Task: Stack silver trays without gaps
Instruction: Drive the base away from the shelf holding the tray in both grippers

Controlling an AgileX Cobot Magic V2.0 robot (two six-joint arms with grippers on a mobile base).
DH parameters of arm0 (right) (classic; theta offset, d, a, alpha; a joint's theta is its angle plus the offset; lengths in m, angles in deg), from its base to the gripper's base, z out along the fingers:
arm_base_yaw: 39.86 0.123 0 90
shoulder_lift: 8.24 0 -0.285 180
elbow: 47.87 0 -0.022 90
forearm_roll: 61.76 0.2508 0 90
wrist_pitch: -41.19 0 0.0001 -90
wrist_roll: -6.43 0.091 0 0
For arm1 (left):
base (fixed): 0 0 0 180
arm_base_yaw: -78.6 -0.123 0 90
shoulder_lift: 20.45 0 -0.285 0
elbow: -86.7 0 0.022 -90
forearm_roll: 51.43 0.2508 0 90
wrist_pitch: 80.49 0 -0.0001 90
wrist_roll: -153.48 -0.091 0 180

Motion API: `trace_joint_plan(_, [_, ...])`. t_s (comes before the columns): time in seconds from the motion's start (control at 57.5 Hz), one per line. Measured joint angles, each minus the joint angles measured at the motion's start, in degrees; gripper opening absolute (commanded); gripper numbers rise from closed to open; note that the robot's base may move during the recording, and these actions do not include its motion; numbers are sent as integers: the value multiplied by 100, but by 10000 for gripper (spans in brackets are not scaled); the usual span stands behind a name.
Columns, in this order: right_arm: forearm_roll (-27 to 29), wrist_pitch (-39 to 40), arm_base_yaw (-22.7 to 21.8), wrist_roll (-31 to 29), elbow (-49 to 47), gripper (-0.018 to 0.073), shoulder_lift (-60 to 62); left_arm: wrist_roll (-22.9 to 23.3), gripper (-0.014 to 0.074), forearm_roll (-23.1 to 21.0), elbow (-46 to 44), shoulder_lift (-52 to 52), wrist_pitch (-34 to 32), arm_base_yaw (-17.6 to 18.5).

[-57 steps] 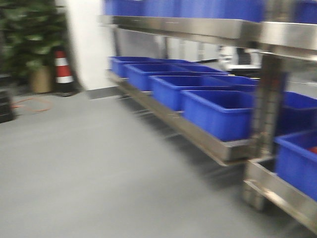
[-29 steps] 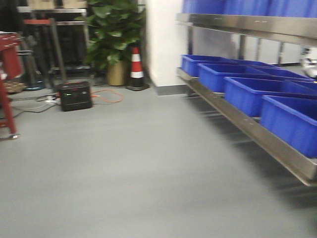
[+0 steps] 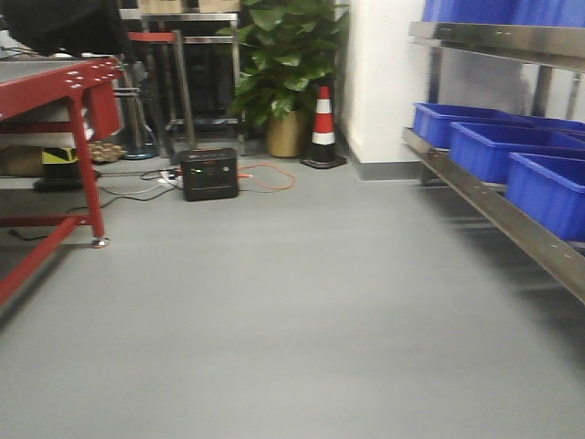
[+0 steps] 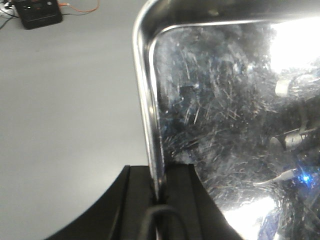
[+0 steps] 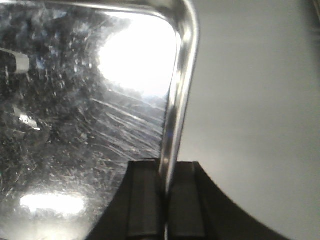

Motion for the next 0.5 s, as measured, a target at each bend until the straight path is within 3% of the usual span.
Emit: trace_joint_plan(0.504, [0, 0, 0, -12, 0, -79, 0, 0, 1, 0, 0, 0, 0, 0])
